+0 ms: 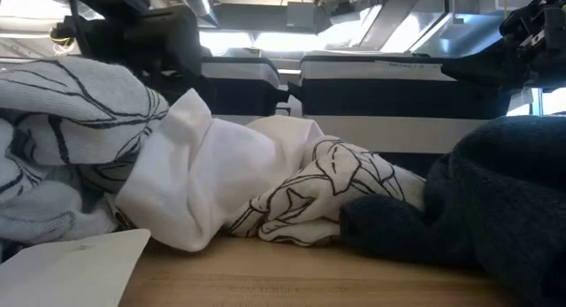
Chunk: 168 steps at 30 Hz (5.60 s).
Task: Sort clothes
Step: Put the white dress into the right laundry organizer
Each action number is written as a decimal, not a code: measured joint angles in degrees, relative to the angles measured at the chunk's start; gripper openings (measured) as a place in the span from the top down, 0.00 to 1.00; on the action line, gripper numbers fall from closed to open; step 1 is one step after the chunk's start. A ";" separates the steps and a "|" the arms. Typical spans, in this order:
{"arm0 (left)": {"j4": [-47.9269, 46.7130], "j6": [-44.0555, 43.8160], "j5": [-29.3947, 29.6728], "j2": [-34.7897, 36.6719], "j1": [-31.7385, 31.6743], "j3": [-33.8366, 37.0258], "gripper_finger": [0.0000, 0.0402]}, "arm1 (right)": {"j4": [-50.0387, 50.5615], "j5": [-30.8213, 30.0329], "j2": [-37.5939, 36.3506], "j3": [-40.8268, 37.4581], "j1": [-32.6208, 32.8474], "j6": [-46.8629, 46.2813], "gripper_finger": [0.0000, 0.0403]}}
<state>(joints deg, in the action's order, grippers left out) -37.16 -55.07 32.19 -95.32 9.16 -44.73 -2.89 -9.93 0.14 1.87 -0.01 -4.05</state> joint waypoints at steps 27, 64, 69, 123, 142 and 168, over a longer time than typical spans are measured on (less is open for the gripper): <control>1.59 6.71 -4.19 1.52 1.81 -1.76 0.92 | 1.34 0.07 0.00 0.00 -0.01 -0.15 0.93; -1.14 26.88 -2.19 29.12 8.75 -13.03 0.91 | 1.27 0.09 -0.02 0.00 -0.02 -0.13 0.93; 0.41 30.96 -0.92 32.39 8.73 -14.76 0.91 | 1.27 0.07 -0.02 0.00 -0.01 -0.13 0.93; 48.28 102.20 10.47 43.75 -18.43 -35.26 0.89 | -0.26 -1.14 -0.01 0.00 -0.01 -0.15 0.93; 12.53 80.20 9.98 35.38 -36.89 -35.19 0.89 | -0.02 -2.58 0.00 0.00 -0.02 -0.15 0.93; -11.54 61.42 -4.99 15.26 -46.48 -35.19 0.89 | 0.00 -2.54 0.00 0.00 -0.02 -0.15 0.93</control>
<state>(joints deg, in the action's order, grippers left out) -48.70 6.35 27.20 -80.06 -37.32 -79.92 -2.90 -12.47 0.14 1.87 -0.03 -4.21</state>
